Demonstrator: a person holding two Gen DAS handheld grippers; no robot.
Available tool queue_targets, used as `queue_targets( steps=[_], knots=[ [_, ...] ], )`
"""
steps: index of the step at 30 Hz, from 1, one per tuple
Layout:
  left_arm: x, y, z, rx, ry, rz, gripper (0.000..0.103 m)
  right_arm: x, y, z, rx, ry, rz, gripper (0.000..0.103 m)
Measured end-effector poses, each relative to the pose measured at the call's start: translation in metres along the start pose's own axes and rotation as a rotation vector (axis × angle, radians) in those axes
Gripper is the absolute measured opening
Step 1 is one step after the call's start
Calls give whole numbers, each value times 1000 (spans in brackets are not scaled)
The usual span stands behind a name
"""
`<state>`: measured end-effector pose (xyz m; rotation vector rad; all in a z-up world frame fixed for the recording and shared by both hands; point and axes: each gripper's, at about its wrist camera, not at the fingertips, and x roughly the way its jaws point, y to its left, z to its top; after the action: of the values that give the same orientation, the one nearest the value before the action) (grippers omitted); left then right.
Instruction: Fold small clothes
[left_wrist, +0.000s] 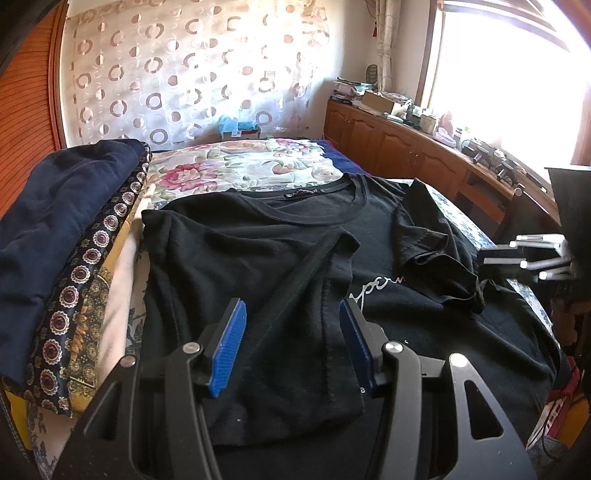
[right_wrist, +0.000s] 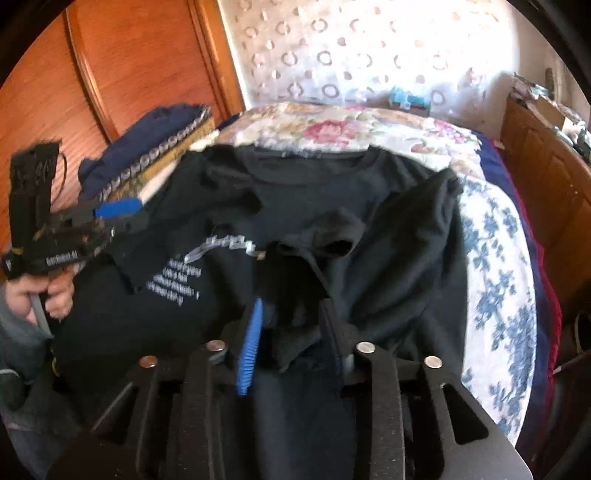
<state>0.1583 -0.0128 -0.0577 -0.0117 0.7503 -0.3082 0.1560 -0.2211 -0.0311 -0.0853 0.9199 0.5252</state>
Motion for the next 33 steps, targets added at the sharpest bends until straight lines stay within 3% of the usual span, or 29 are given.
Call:
queue_targets(
  steps=[6, 14, 17, 25, 26, 27, 29, 33],
  knots=[
    [-2, 4, 0, -9, 1, 7, 52, 2, -14, 22, 16, -40, -36, 37],
    [-4, 11, -2, -18, 9, 24, 52, 51, -46, 37, 109, 50, -20, 36],
    [-5, 16, -3, -30, 11, 32, 52, 63, -42, 46, 93, 68, 25, 5],
    [-6, 23, -3, -44, 9, 43, 52, 78, -2, 100, -44, -1, 98, 3],
    [-6, 23, -3, -43, 8, 43, 52, 80, 0, 104, -45, -6, 95, 7],
    [-7, 23, -4, -40, 7, 45, 52, 82, 2, 108, -43, -3, 99, 25],
    [-9, 24, -4, -38, 6, 47, 52, 80, 3, 108, -32, -24, 98, 50],
    [-9, 27, -3, -42, 4, 49, 52, 59, -3, 92, -31, -44, 67, 50]
  ],
)
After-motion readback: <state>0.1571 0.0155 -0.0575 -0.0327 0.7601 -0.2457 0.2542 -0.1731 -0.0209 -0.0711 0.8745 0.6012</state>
